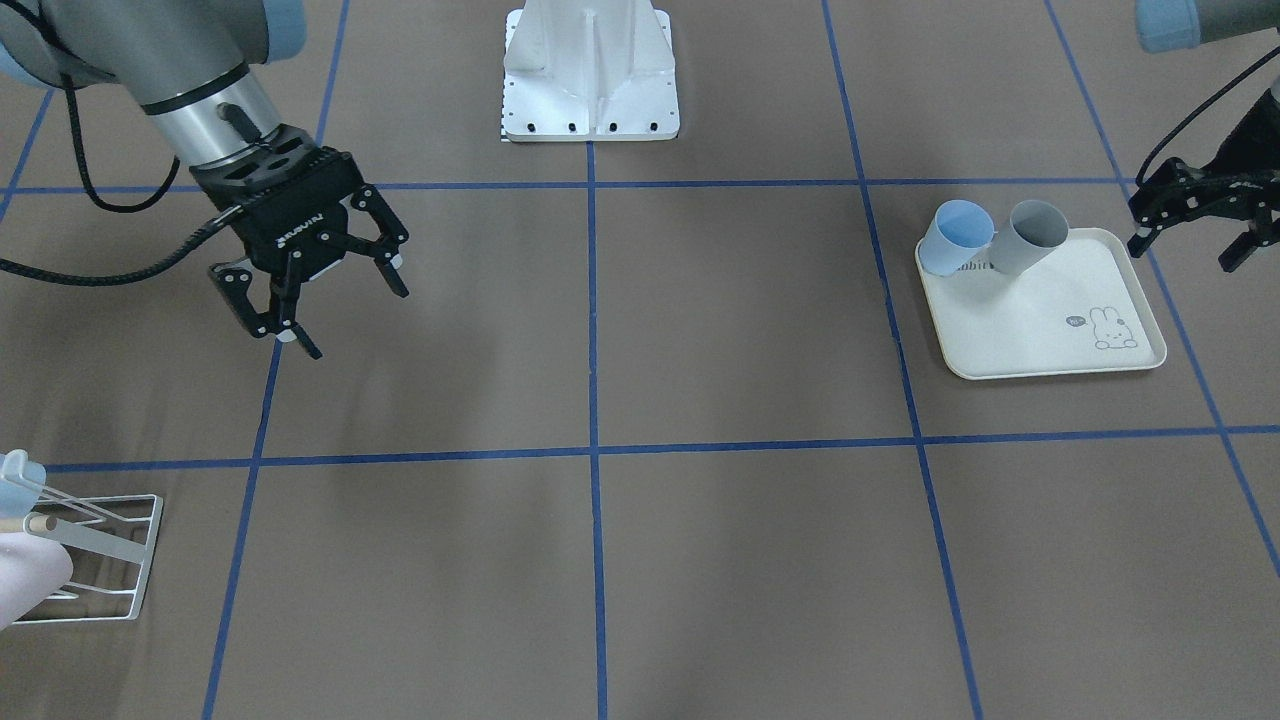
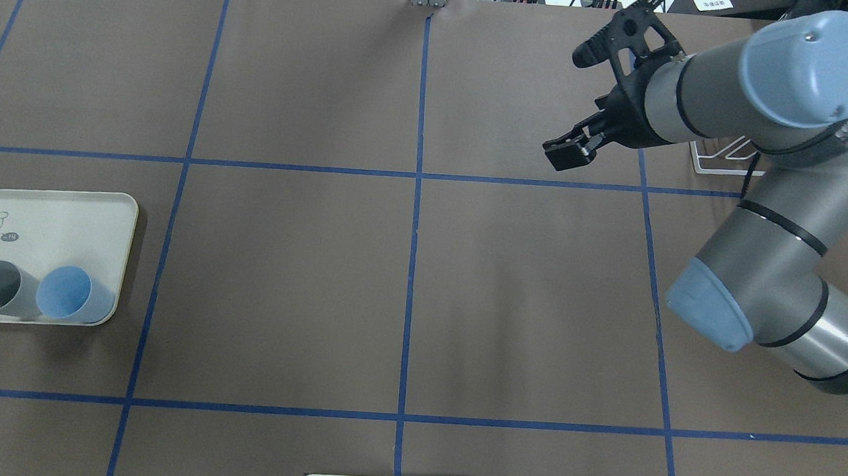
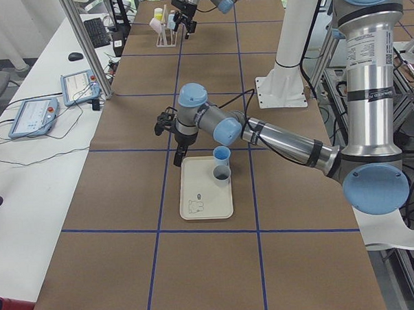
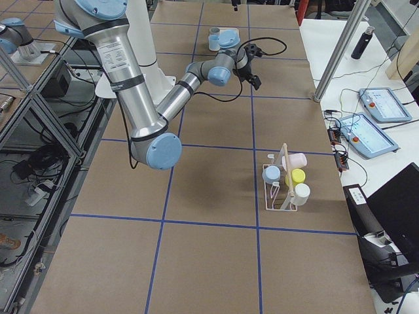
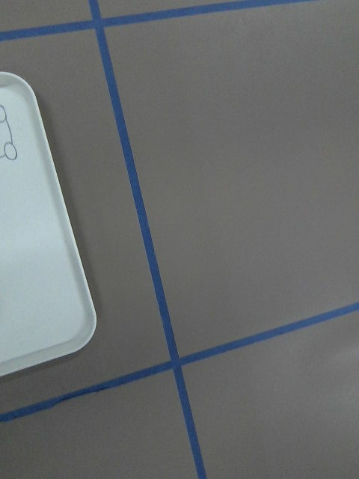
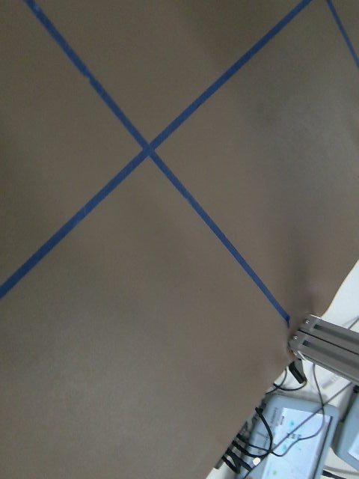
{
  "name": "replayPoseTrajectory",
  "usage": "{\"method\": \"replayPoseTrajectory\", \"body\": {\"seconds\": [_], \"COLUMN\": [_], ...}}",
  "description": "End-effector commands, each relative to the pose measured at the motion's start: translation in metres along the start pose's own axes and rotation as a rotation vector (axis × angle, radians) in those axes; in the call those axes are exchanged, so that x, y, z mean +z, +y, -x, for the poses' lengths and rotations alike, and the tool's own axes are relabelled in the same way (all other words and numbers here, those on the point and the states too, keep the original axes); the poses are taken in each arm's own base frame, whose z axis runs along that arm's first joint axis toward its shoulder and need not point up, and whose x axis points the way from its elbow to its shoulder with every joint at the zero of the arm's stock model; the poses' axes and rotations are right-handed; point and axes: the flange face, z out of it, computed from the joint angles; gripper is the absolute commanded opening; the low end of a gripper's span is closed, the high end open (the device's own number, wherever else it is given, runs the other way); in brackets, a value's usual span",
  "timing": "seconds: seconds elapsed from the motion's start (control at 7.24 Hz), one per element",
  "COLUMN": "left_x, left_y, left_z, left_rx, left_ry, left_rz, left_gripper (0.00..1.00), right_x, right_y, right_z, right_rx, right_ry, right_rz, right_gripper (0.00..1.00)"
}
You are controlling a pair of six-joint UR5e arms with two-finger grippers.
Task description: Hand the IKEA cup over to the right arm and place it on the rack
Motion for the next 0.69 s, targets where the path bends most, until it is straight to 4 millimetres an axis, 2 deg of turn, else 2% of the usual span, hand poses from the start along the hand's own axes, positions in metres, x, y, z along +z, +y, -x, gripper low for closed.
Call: {"method": "replayPoseTrajectory", "body": {"seconds": [0.0, 0.41, 0.55], "left_x": [0.016, 0.048, 0.068], "left_y": [0.045, 0.091, 0.107], "left_z": [0.024, 0.004, -0.02], "left_rx": [-0.003, 0.01, -0.016], "left_ry": [-0.02, 0.02, 0.023], "left_rz": [0.027, 0.102, 0.117], "left_gripper": [1.0, 1.0, 1.0], "right_x": [-0.003, 0.0, 0.001], "right_y": [-0.045, -0.043, -0.042], "right_z": [0.062, 0.074, 0.076], "right_rx": [0.005, -0.006, -0.008], "right_ry": [-0.009, -0.022, -0.024], "right_rz": [0.111, 0.12, 0.121], "right_gripper": [0.99, 0.99, 0.99]}}
